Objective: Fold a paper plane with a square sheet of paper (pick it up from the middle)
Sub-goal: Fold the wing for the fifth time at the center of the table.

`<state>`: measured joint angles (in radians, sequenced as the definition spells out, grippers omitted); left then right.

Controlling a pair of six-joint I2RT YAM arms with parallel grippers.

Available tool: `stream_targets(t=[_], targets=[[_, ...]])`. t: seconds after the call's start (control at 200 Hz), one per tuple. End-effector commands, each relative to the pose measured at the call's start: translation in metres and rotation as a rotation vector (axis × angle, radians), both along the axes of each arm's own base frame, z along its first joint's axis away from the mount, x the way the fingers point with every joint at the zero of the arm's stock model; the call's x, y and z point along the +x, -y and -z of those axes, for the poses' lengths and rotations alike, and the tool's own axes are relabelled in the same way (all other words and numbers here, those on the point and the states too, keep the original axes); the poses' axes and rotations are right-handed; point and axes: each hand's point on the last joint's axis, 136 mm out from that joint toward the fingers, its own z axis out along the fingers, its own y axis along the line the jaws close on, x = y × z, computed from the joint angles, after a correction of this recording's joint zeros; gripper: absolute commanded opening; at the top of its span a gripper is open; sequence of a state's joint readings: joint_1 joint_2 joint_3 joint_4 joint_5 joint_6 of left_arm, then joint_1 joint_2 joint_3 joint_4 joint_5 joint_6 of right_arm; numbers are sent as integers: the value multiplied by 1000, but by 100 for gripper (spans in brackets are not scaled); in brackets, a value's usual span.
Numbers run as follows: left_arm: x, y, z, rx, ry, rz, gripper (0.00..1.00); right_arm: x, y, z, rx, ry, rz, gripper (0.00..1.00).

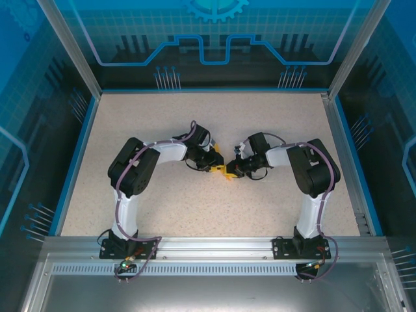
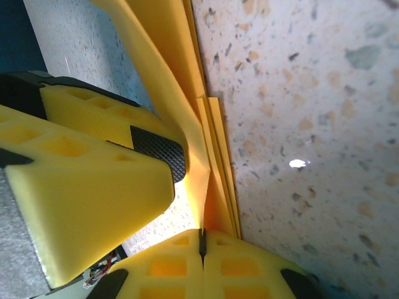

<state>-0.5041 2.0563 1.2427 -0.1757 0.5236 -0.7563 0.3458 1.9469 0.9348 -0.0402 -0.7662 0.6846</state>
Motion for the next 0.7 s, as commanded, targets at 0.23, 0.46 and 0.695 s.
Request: stream_targets(t=[0.23,0.46,0.695], targets=[[-10,-18,30,136,-92,-21,24,-4,27,-13,-168,39,44,15],[-11,-18,30,139,-99,-22,23,-11,12,-34,-266,147,-39,12],[-10,-18,30,138,-100,-27,23,-15,-9,-22,-291,132,-104,6]])
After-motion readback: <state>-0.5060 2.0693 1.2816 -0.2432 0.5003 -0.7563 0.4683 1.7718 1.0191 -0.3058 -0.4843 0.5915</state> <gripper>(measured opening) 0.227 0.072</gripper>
